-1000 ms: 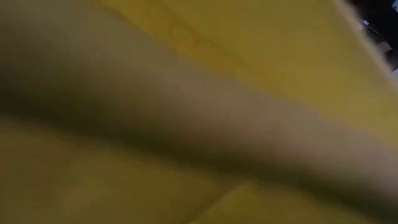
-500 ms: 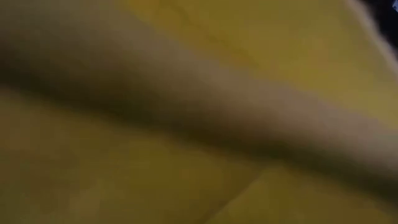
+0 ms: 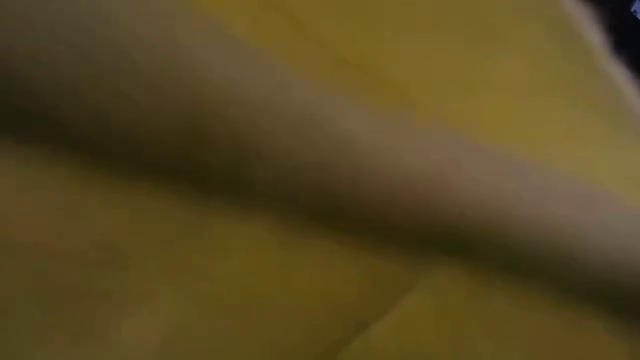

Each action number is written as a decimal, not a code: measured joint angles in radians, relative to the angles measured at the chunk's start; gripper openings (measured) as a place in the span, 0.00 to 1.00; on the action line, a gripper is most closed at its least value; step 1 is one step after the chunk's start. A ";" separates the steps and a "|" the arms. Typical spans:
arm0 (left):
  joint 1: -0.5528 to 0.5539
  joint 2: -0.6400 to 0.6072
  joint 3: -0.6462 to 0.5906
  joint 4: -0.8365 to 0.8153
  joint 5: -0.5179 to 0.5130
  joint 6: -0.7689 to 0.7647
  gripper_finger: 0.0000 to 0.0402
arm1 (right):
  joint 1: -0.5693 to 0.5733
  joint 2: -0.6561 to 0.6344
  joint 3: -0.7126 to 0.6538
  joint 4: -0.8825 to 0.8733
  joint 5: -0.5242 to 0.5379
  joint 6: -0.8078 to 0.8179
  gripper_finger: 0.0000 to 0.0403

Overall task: Fold Laundry from Bin
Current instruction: Fold the yellow shirt

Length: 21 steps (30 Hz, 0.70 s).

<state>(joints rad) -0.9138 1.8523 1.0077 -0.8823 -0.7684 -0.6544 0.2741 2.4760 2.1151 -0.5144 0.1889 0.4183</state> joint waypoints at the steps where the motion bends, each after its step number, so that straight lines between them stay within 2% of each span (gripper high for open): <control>1: 0.000 0.000 -0.014 0.022 0.001 0.000 0.25 | 0.000 0.000 0.000 0.000 -0.004 0.000 0.01; 5: 0.000 0.000 -0.032 0.045 0.000 -0.002 0.07 | 0.000 0.000 0.000 0.000 -0.024 0.000 0.01; 7: 0.000 0.000 -0.021 0.041 -0.017 -0.014 0.02 | 0.000 0.000 0.000 -0.003 -0.025 0.000 0.01; 10: 0.000 0.000 0.013 0.018 -0.050 0.002 0.01 | 0.000 0.000 0.000 -0.017 -0.028 -0.006 0.01; 14: -0.002 0.000 0.088 -0.074 -0.052 0.010 0.01 | 0.000 0.000 0.000 -0.048 -0.066 -0.025 0.01; 21: -0.030 0.000 0.244 -0.203 -0.052 0.010 0.00 | 0.009 -0.028 0.000 -0.126 -0.070 -0.075 0.01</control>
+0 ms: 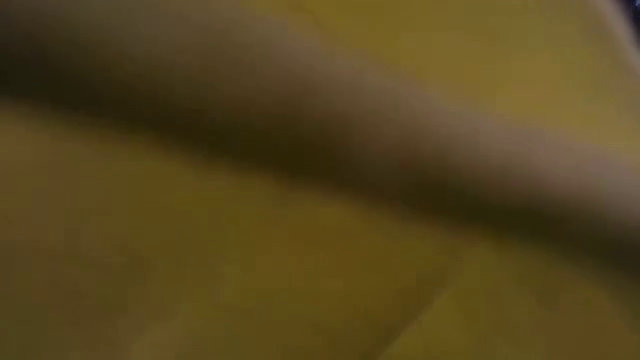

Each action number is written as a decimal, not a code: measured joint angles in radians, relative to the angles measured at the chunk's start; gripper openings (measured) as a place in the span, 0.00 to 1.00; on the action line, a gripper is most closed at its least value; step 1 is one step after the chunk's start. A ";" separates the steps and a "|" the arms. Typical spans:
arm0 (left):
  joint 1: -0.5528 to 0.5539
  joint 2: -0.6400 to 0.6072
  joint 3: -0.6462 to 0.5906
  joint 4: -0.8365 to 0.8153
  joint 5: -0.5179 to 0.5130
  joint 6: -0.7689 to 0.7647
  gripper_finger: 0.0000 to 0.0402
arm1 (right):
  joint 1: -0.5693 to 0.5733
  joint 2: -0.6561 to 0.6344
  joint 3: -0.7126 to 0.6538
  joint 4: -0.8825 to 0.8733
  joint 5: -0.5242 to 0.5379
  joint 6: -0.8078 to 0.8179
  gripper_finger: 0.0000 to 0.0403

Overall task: Fold Laundry from Bin
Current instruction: Fold the yellow shirt

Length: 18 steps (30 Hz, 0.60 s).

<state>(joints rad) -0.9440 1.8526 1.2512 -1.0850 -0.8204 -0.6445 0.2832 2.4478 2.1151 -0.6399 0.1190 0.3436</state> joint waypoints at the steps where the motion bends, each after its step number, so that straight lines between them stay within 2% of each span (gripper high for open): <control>1: -0.005 0.000 0.023 -0.014 0.001 0.001 0.00 | 0.003 -0.007 0.000 -0.005 0.001 -0.011 0.01; 6: -0.039 0.000 0.139 -0.071 0.004 0.001 0.00 | 0.027 -0.055 0.000 -0.047 0.016 -0.048 0.01; 10: -0.064 0.000 0.205 -0.103 0.053 0.003 0.00 | 0.057 -0.098 0.001 -0.067 0.028 -0.093 0.01; 18: -0.117 0.000 0.234 -0.107 0.185 -0.017 0.00 | 0.141 -0.123 0.003 -0.113 0.084 -0.126 0.01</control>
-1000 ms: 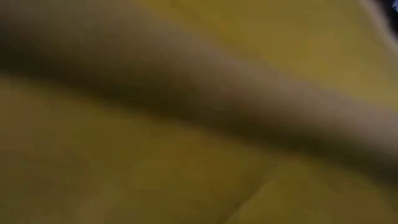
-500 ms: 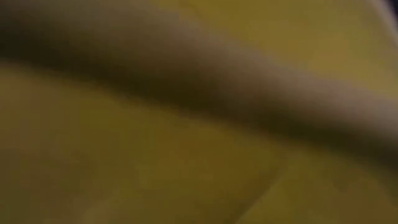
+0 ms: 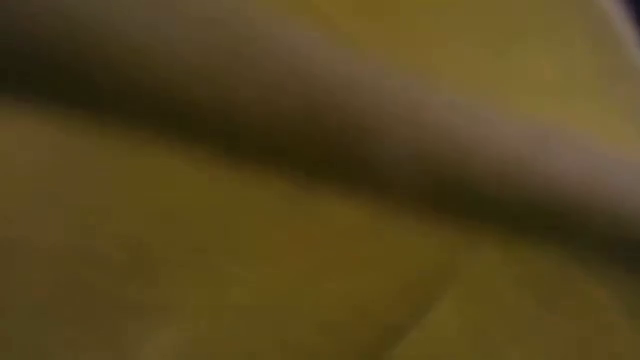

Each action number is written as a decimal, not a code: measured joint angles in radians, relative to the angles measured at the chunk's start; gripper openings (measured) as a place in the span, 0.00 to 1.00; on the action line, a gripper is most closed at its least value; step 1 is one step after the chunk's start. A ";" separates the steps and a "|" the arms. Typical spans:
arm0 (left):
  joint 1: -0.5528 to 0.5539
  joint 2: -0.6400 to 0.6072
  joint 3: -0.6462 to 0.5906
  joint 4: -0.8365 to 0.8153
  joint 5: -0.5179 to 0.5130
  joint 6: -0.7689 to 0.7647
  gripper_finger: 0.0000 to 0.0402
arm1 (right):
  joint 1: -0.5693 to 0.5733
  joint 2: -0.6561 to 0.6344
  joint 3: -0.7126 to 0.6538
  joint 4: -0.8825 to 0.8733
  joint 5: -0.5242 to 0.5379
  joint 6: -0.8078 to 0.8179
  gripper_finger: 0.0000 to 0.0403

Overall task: Fold Laundry from Bin
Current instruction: Fold the yellow shirt

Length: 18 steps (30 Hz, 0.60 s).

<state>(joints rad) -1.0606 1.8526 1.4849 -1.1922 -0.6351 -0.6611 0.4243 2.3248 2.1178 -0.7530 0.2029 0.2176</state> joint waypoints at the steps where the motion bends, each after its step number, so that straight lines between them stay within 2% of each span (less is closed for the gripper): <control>1: -0.006 0.000 0.000 -0.001 0.007 -0.010 0.00 | 0.010 -0.001 0.000 -0.004 0.018 -0.001 0.01; 5: -0.018 0.000 0.000 0.002 0.028 -0.045 0.00 | 0.046 -0.001 0.000 -0.009 0.077 -0.001 0.01; 9: -0.023 0.000 0.000 0.018 0.043 -0.048 0.00 | 0.055 -0.007 -0.001 0.005 0.089 -0.027 0.04; 12: -0.026 0.000 0.000 0.021 0.090 -0.043 0.00 | 0.053 -0.013 -0.003 -0.004 0.092 -0.043 0.14; 18: -0.030 0.000 0.000 0.024 0.105 -0.046 0.00 | 0.058 -0.034 -0.004 -0.041 0.119 -0.016 0.40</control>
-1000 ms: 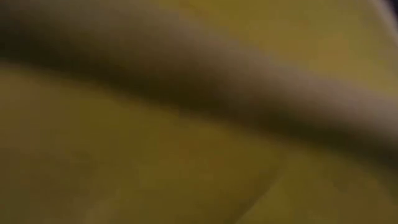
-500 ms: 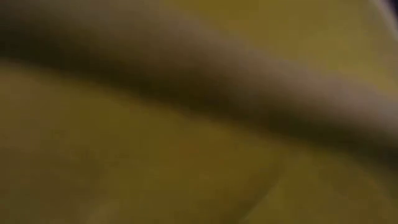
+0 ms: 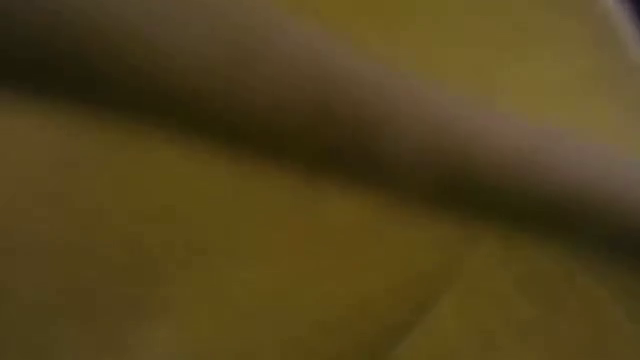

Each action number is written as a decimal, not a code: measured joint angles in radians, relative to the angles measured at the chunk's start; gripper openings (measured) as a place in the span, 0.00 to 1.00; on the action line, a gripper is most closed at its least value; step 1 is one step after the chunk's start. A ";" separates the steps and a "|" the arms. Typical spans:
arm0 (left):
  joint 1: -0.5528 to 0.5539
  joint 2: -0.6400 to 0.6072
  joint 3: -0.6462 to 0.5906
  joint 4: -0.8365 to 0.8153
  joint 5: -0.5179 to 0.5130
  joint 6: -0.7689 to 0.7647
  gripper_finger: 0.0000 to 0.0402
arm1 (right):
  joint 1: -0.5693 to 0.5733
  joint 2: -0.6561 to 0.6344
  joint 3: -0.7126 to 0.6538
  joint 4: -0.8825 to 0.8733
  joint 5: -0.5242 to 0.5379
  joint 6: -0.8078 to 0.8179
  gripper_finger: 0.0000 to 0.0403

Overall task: Fold Laundry from Bin
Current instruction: Fold the yellow shirt

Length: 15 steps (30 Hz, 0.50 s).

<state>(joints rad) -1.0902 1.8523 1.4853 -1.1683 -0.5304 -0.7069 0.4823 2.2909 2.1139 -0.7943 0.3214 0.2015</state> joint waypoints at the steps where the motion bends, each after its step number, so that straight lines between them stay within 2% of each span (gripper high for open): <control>1: -0.005 0.000 0.000 0.001 0.010 -0.009 0.00 | 0.003 -0.003 0.000 -0.016 -0.002 0.020 0.43; 3: -0.015 0.000 0.000 0.007 0.034 -0.034 0.00 | 0.012 -0.005 0.002 -0.062 -0.004 0.050 0.48; 6: -0.028 0.000 0.000 0.034 0.059 -0.051 0.00 | 0.040 -0.002 0.001 -0.154 -0.002 0.095 0.48; 11: -0.044 0.010 -0.002 0.087 0.062 -0.063 0.00 | 0.097 0.009 -0.042 -0.199 -0.028 0.164 0.42; 15: -0.045 0.036 -0.022 0.104 0.081 -0.079 0.00 | 0.124 0.010 -0.125 -0.109 -0.078 0.211 0.34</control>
<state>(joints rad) -1.1347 1.8882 1.4631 -1.0638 -0.4497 -0.7860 0.6067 2.3009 1.9888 -0.9036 0.2434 0.4129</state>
